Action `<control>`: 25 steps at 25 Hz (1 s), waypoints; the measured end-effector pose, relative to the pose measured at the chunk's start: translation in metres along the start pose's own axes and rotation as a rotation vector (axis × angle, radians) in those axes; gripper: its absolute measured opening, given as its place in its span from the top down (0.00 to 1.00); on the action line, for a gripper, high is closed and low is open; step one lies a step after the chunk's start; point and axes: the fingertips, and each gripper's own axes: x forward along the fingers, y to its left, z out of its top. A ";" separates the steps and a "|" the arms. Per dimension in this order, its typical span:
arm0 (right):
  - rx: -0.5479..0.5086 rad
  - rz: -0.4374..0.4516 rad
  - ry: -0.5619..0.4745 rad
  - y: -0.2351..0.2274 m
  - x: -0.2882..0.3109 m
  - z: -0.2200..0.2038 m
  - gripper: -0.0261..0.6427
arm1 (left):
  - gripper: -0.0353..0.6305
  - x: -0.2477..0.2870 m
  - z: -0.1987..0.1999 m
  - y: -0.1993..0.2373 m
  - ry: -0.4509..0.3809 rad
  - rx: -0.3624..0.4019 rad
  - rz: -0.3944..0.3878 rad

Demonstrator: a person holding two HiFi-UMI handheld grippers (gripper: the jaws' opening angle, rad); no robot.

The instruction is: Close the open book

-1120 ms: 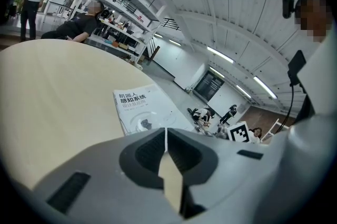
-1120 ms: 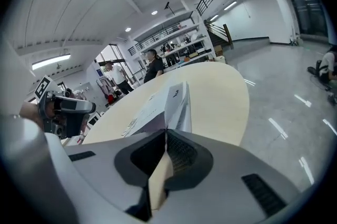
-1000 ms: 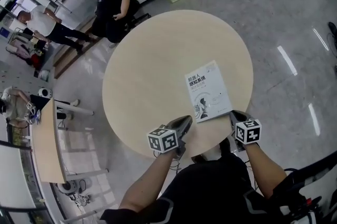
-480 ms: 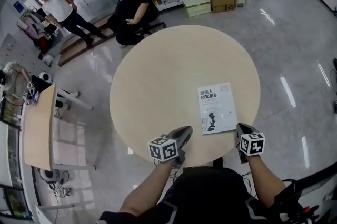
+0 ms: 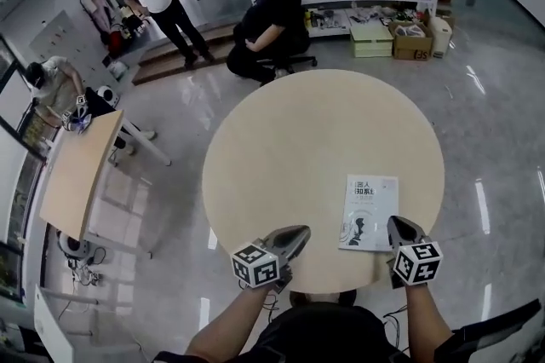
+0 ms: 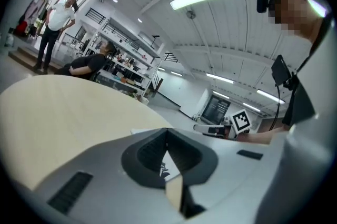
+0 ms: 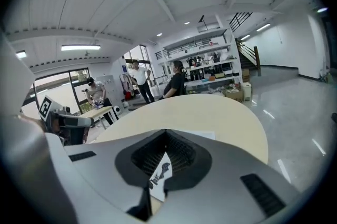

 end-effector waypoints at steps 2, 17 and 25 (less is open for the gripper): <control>-0.021 0.035 -0.016 0.005 -0.003 0.019 0.96 | 0.96 -0.009 0.010 -0.004 -0.025 0.013 0.018; -0.083 0.185 -0.046 0.059 -0.037 0.033 0.96 | 0.96 -0.055 0.029 -0.061 -0.114 0.125 0.066; -0.066 0.118 -0.094 0.125 -0.121 -0.007 0.96 | 0.96 -0.147 -0.015 -0.102 -0.121 0.147 0.015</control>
